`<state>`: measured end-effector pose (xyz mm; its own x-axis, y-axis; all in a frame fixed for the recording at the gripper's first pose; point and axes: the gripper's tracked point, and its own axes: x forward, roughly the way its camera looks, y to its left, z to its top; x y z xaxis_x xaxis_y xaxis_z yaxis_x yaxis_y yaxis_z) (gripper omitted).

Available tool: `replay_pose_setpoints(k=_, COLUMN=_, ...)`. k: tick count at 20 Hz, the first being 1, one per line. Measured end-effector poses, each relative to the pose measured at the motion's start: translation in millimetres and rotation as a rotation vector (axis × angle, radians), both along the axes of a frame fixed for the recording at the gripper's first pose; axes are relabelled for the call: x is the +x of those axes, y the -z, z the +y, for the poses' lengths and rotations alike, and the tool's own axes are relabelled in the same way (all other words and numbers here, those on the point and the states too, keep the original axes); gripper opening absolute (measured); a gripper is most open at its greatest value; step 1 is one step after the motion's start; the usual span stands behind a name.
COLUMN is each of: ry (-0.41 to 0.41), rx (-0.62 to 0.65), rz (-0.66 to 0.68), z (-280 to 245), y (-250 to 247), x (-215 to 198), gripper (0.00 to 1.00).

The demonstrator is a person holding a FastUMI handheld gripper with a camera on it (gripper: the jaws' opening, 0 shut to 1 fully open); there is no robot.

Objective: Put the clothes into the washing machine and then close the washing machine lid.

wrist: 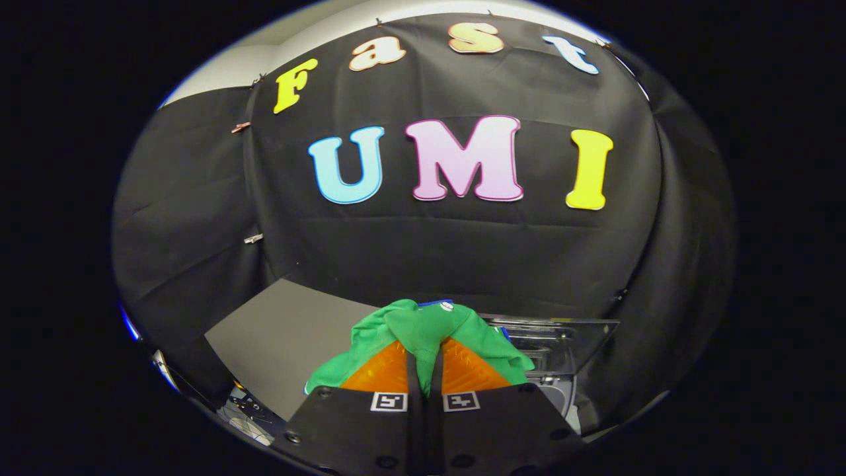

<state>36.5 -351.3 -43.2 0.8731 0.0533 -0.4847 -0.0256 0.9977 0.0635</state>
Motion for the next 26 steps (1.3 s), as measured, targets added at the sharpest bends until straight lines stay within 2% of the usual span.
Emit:
replay_pose_setpoints(k=4, ry=-0.009, rx=0.018, rz=0.04, z=-44, y=23, x=-1, gripper=0.05)
replay_pose_setpoints(k=10, ry=-0.064, rx=0.021, rz=0.088, z=-82, y=55, x=-1, gripper=0.05)
replay_pose_setpoints(k=18, ry=-0.116, rx=0.013, rz=0.176, z=-92, y=124, x=-3, gripper=0.05)
replay_pose_setpoints(k=26, ry=-0.097, rx=0.001, rz=0.267, z=-97, y=187, x=-5, gripper=0.05)
